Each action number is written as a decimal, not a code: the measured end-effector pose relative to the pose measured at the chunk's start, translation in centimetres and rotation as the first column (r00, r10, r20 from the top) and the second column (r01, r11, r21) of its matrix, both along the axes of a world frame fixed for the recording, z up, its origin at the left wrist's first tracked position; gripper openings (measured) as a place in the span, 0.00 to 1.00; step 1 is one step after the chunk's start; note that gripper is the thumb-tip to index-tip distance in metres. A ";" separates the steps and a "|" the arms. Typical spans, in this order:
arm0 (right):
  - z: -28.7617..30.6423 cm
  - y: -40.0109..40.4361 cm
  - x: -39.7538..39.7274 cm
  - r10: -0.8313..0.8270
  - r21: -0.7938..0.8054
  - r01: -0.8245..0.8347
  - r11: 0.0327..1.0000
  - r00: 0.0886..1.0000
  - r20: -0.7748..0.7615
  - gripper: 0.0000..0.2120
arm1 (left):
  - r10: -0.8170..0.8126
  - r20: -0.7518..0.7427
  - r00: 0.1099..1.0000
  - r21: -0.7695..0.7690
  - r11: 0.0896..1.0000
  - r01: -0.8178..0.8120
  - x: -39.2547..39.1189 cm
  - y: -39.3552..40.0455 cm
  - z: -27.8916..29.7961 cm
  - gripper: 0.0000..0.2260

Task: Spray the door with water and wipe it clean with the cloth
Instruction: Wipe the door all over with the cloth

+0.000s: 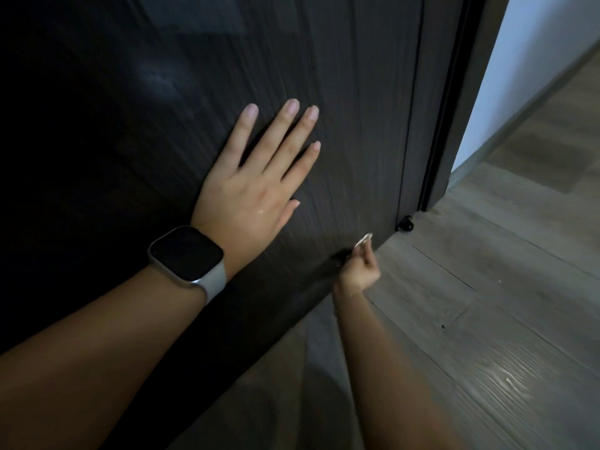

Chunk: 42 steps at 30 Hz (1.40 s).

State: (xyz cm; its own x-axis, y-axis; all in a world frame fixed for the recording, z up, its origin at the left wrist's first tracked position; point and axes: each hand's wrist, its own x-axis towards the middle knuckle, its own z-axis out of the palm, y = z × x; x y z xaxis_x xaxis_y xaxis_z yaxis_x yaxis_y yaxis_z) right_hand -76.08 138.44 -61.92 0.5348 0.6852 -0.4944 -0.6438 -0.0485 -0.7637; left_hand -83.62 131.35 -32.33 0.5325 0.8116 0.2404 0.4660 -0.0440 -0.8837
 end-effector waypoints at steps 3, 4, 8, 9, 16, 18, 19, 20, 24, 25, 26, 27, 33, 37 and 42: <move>3.3 0.5 1.8 0.021 -0.052 -0.019 0.998 0.999 0.039 0.15 | 0.002 0.018 1.000 -0.010 1.000 -0.002 0.3 0.1 0.1 0.32; 4.0 -0.5 1.1 -0.004 -0.060 0.006 0.998 0.999 0.040 0.14 | 0.007 0.020 1.000 -0.017 1.000 -0.007 0.4 0.0 0.2 0.32; 6.6 -8.0 -4.3 0.001 -0.061 0.005 0.998 0.995 0.095 0.13 | 0.019 0.028 0.999 -0.122 0.992 -0.016 0.2 -0.5 0.8 0.32; 7.2 -9.4 -5.7 0.000 -0.061 0.006 0.998 0.995 0.095 0.15 | 0.021 0.023 1.000 -0.166 0.986 -0.017 0.2 -0.8 0.9 0.32; 8.9 -8.5 -3.0 0.131 -0.033 -0.127 0.991 0.971 0.198 0.10 | 0.038 0.139 0.990 -0.250 0.968 -0.002 -3.0 -7.5 0.2 0.30; 9.1 -4.4 -0.1 0.159 -0.033 -0.156 0.987 0.958 0.238 0.10 | 0.099 0.172 0.980 -0.244 0.968 -0.055 -4.4 -9.8 0.1 0.36; 9.1 -2.2 1.2 0.141 -0.023 -0.140 0.990 0.960 0.241 0.10 | 0.125 0.203 0.971 -0.238 0.968 -0.075 -5.0 -10.7 0.1 0.38; 9.4 -0.3 2.4 0.115 -0.001 -0.118 0.993 0.967 0.227 0.11 | 0.153 0.228 0.962 -0.226 0.969 -0.101 -5.6 -11.5 0.1 0.40; 10.7 0.3 2.7 0.086 0.064 -0.100 0.993 0.977 0.196 0.12 | 0.264 0.219 0.939 -0.185 0.956 -0.226 -7.5 -13.1 0.0 0.44; 11.1 -1.2 1.6 0.066 0.085 -0.082 0.993 0.982 0.179 0.11 | 0.278 0.190 0.941 -0.171 0.954 -0.247 -7.7 -13.2 -0.1 0.44; 11.4 -3.1 0.2 0.034 0.121 -0.055 0.991 0.985 0.168 0.10 | 0.287 0.168 0.943 -0.159 0.952 -0.262 -7.8 -13.2 -0.2 0.44; 11.7 -5.1 -1.4 -0.010 0.164 -0.020 0.986 0.983 0.183 0.09 | 0.293 0.153 0.944 -0.150 0.951 -0.271 -7.8 -13.1 -0.3 0.44; 9.0 -20.0 -12.5 0.223 -0.036 -0.223 0.974 0.930 0.292 0.06 | 0.292 0.130 0.948 -0.146 0.951 -0.273 -7.7 -13.2 -0.2 0.43; 9.3 -23.8 -14.5 0.281 -0.053 -0.276 0.960 0.941 0.190 0.22 | 0.292 0.118 0.949 -0.164 0.948 -0.272 -7.6 -13.5 0.1 0.43; 8.0 -17.9 -9.7 0.211 0.002 -0.218 0.976 0.950 0.231 0.19 | 0.195 0.214 0.957 -0.208 0.966 -0.150 -8.2 -14.9 0.3 0.37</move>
State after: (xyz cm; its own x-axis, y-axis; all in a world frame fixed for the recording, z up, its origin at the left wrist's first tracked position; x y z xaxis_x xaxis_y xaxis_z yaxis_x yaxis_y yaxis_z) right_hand -85.81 120.53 -53.90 0.4699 0.8079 -0.3556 -0.4287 -0.1432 -0.8920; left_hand -91.80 116.40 -32.04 0.3285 0.9283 0.1744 0.6714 -0.0996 -0.7343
